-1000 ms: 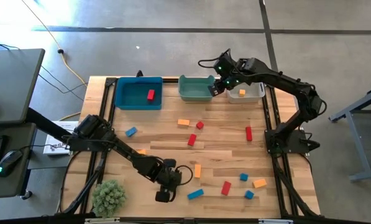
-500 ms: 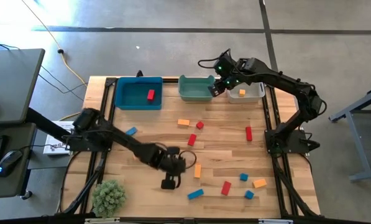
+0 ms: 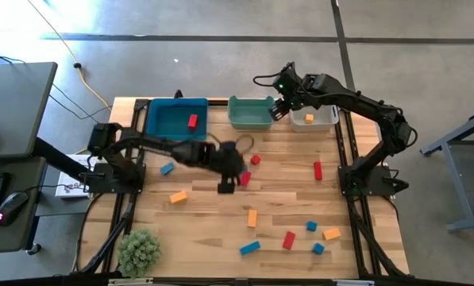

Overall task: Sort & place blocks by color
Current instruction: Put the blue block into the green bin

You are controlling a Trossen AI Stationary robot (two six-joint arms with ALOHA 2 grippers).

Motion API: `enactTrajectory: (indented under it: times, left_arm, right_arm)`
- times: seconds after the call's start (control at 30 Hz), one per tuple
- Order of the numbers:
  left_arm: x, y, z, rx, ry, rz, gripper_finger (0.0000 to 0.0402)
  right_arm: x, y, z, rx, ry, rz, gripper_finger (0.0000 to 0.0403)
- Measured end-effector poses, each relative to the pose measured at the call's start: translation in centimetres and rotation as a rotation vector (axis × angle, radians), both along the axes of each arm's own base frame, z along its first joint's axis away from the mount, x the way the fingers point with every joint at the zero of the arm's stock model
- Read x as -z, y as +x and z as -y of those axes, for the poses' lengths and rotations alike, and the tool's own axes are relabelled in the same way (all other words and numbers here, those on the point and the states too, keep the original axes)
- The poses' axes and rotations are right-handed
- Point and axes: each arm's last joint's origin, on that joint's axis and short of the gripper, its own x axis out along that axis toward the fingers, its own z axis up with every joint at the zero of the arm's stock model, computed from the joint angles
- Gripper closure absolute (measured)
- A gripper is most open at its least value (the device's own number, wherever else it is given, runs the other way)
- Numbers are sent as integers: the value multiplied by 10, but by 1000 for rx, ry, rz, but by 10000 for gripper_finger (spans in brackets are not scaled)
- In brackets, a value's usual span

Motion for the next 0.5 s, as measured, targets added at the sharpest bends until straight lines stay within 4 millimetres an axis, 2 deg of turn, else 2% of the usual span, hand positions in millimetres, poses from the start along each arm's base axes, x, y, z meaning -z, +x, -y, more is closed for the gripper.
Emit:
enactTrajectory:
  times: [0.3, 0.5]
  left_arm:
    - [-8, -16, -84, -95, 72, 48, 396]
    - [-14, -27, -127, -160, 90, 130, 396]
  right_arm:
    - [-1, 1, 1, 63, 8, 47, 236]
    - [-1, 1, 1, 116, 23, 78, 236]
